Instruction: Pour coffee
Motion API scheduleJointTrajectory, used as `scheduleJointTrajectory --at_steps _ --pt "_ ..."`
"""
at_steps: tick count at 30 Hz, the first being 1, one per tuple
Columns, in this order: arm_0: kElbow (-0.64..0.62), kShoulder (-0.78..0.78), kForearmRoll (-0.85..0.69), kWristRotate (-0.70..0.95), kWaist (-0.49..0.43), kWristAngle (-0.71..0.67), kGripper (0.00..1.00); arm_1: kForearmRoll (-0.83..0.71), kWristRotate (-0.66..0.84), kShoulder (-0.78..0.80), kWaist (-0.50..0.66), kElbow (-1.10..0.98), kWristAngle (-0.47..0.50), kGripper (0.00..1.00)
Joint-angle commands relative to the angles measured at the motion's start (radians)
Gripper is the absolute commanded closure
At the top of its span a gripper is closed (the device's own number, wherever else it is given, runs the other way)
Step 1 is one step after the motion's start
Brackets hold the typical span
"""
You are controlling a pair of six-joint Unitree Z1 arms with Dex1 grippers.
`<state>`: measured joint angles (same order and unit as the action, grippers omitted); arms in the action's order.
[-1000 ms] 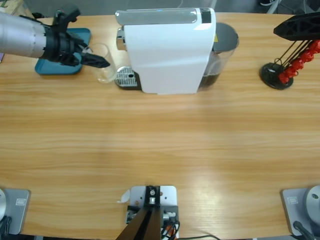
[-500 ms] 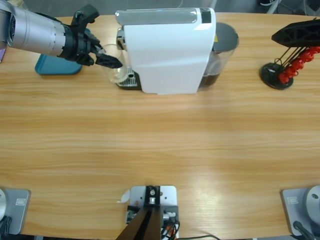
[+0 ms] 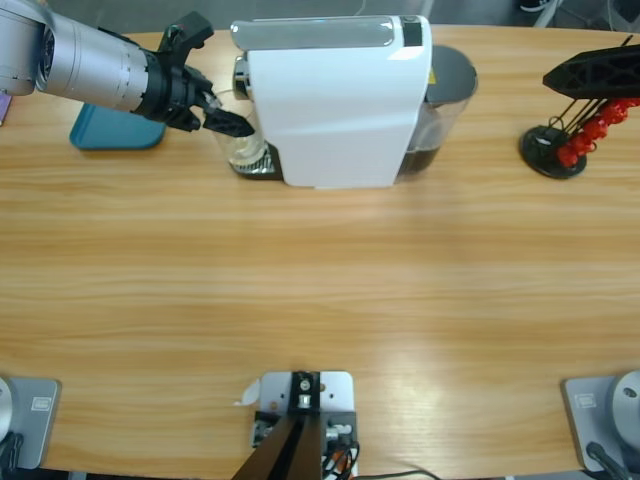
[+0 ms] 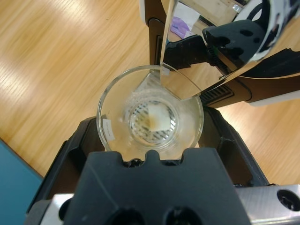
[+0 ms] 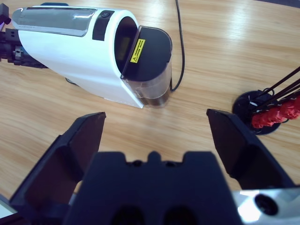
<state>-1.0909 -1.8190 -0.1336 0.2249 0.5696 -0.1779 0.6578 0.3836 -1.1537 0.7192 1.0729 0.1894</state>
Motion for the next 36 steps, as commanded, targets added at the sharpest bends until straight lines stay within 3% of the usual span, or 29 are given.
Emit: scheduleJointTrajectory --at_steps 1,34,35,36 --pt "0.005 -0.044 0.006 0.011 0.016 0.001 0.695 -0.01 -0.011 -0.002 -0.015 -0.034 -0.013 0.0" --pt "-0.014 -0.085 0.019 0.007 0.02 0.026 0.688 -0.01 -0.011 0.0 -0.015 -0.042 -0.013 0.0" --pt "-0.014 -0.085 0.019 0.007 0.021 0.027 0.676 -0.01 -0.011 0.0 -0.015 -0.042 -0.013 0.0" --pt "-0.015 -0.085 0.019 0.006 0.02 0.029 0.601 -0.01 -0.011 0.001 -0.015 -0.042 -0.013 0.0"
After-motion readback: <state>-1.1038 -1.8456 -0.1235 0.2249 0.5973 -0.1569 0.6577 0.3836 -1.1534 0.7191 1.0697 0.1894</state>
